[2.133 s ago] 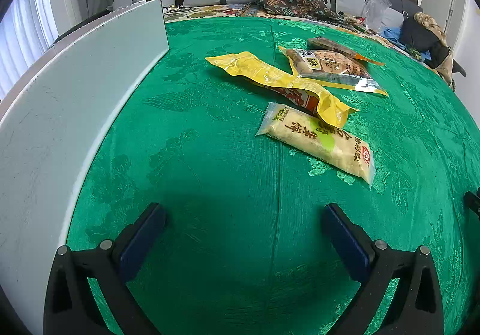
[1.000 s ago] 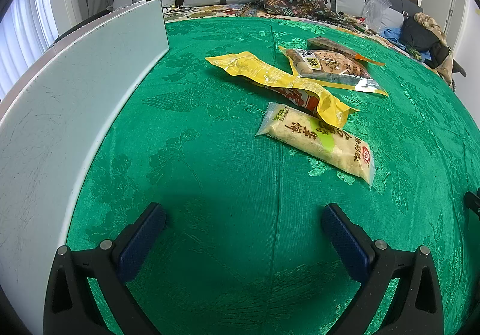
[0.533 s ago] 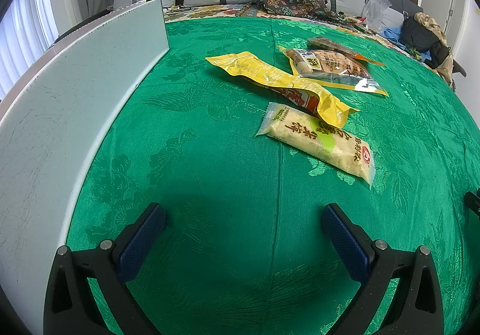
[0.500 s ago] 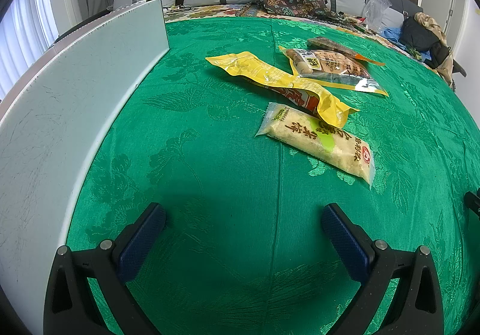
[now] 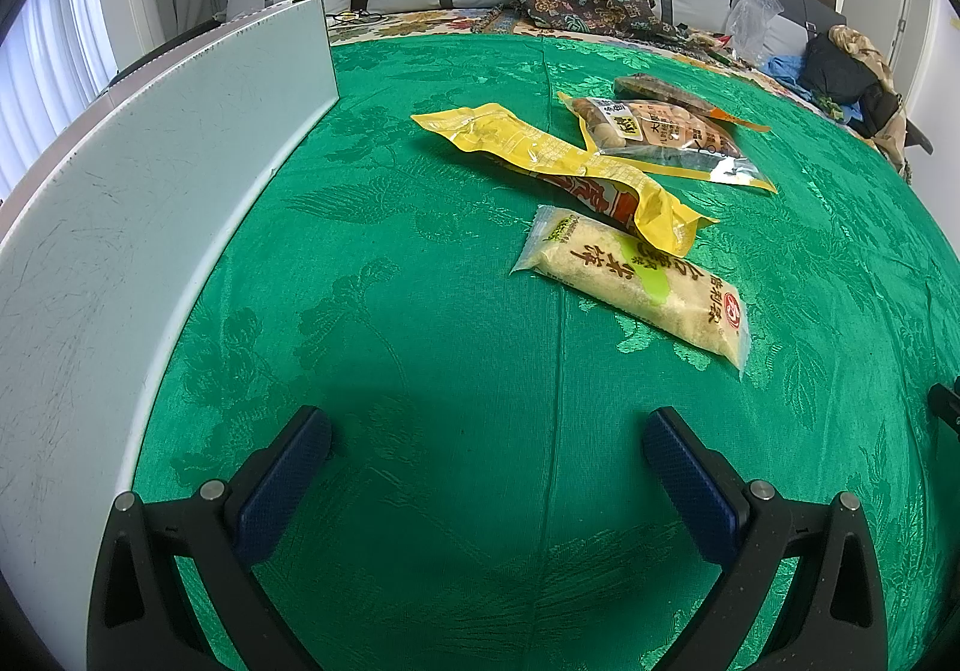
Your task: Organize snacks
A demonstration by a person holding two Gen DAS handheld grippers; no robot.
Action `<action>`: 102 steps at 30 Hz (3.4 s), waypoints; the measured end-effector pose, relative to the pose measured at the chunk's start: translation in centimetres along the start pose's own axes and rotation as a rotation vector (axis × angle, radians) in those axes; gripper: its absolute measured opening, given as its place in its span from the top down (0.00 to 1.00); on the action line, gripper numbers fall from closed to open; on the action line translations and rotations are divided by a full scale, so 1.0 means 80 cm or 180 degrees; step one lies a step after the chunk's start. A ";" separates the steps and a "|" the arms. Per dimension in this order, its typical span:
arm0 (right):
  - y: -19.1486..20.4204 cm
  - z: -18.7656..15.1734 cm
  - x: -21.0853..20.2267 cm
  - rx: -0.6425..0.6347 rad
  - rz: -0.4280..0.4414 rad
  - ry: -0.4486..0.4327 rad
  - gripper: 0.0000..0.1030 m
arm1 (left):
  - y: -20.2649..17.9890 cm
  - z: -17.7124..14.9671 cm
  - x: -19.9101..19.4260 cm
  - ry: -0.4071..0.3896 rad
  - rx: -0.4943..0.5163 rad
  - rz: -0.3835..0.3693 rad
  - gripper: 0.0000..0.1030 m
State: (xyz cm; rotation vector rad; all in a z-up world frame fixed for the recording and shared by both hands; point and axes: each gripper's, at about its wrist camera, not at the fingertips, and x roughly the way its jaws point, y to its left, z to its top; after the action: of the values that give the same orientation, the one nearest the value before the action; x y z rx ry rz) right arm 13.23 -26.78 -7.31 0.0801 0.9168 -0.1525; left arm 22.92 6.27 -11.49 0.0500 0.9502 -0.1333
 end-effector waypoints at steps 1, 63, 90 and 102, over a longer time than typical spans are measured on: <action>0.000 0.000 0.000 0.0000 0.0000 0.0000 0.17 | 0.000 0.000 0.000 0.0000 0.0000 0.0000 0.00; 0.000 0.000 0.000 0.0002 -0.0005 0.0001 0.16 | 0.042 0.182 0.117 0.0900 -0.0284 -0.0141 0.04; 0.368 0.116 0.064 -0.3166 0.1891 0.0724 0.20 | 0.099 -0.019 -0.102 0.0406 -0.0602 -0.0781 0.56; 0.317 0.131 0.032 -0.1818 0.1785 0.1381 0.72 | 0.113 -0.036 -0.151 0.0214 -0.0839 -0.1130 0.56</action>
State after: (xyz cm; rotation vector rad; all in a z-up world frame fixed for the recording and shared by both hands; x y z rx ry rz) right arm 27.15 -3.41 -2.93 -0.1680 1.3027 0.6710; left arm 14.91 16.60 -3.49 -0.3608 1.0306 -0.3338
